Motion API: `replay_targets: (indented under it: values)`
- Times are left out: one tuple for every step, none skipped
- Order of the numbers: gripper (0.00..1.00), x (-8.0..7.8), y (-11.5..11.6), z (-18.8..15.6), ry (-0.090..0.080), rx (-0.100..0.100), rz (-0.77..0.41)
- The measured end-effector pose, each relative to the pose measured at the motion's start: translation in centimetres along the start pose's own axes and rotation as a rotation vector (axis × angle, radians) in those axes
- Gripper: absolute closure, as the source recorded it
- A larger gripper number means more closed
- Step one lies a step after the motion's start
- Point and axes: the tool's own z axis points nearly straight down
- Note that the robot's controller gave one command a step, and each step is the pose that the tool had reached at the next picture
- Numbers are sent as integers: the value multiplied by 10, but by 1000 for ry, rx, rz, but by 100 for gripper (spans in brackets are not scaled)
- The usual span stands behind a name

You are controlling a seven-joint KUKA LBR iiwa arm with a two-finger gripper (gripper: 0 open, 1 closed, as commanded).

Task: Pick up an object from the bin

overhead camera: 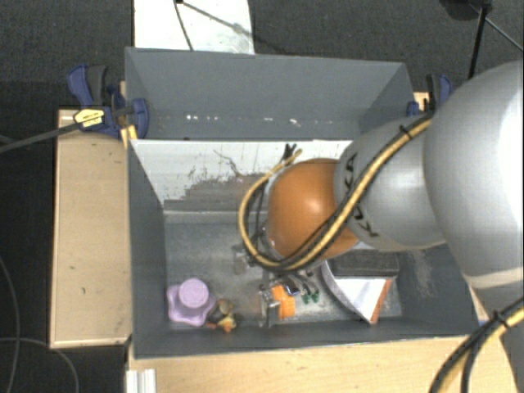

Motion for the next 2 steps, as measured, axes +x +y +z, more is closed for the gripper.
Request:
replay_targets:
  values:
    - [0,13,-37,3,1,-1,75]
    - [100,25,-79,3,2,1,-30]
